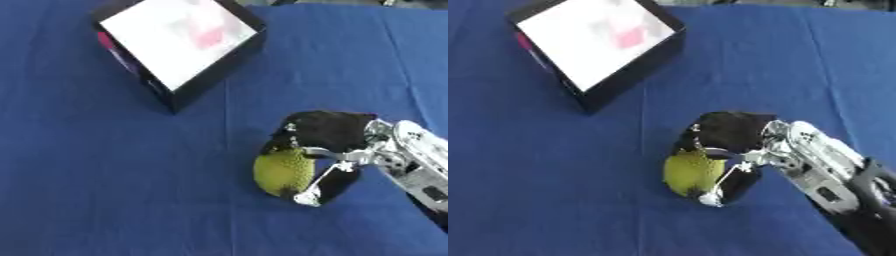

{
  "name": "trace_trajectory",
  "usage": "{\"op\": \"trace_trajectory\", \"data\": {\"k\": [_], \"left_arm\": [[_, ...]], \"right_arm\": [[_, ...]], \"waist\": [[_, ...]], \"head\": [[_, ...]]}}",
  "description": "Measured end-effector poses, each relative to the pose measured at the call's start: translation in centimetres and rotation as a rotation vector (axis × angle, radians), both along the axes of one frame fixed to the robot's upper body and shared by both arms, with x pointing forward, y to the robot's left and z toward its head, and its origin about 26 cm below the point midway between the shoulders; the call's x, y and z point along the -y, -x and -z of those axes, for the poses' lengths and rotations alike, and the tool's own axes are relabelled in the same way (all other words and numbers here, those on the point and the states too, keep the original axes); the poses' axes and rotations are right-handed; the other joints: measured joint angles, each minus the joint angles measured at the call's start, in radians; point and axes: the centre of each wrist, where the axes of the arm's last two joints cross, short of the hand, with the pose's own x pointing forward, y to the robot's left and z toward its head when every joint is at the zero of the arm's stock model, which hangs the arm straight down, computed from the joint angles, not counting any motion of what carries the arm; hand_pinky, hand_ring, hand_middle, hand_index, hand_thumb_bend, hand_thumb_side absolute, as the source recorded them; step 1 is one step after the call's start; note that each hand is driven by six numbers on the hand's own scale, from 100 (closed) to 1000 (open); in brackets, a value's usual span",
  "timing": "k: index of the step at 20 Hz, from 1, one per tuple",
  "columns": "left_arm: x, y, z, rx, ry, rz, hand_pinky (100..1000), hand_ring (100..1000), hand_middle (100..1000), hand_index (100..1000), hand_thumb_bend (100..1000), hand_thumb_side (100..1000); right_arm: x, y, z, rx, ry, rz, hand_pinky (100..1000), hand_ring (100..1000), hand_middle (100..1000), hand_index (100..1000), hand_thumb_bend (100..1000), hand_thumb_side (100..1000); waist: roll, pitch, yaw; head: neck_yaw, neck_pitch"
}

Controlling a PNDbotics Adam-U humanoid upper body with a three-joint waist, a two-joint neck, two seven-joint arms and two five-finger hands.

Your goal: Pick up objects on the table and place them in the box.

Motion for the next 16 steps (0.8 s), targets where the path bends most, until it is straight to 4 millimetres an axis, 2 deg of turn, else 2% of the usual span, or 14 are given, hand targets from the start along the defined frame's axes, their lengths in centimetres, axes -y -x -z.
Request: {"op": "trace_trajectory", "data": {"k": [2, 7, 12, 16], "left_arm": [[0.07, -0.02, 0.03, 0.003, 0.004, -0.001, 738, 737, 711, 809, 150, 822], [0.08, -0.03, 0.0, 0.004, 0.003, -0.001, 738, 736, 705, 804, 149, 823], [0.08, -0.03, 0.0, 0.004, 0.003, -0.001, 738, 733, 696, 799, 147, 825], [0.08, -0.03, 0.01, 0.004, 0.003, -0.001, 738, 731, 692, 796, 145, 829]], "right_arm": [[-0.1, 0.05, 0.12, 0.018, 0.007, 0.002, 802, 674, 567, 806, 300, 563], [-0.31, 0.15, 0.4, 0.035, -0.019, 0.021, 759, 624, 539, 758, 151, 505], [-0.31, 0.16, 0.44, 0.056, -0.076, 0.042, 753, 615, 541, 757, 100, 448], [-0.26, 0.19, 0.51, 0.067, -0.125, 0.047, 745, 597, 524, 729, 100, 382]], "waist": [[0.0, 0.0, 0.0], [0.0, 0.0, -0.001], [0.0, 0.003, -0.002], [0.0, 0.003, -0.005]], "head": [[0.0, 0.0], [-0.002, 0.0], [-0.003, 0.0], [-0.003, 0.0]]}}
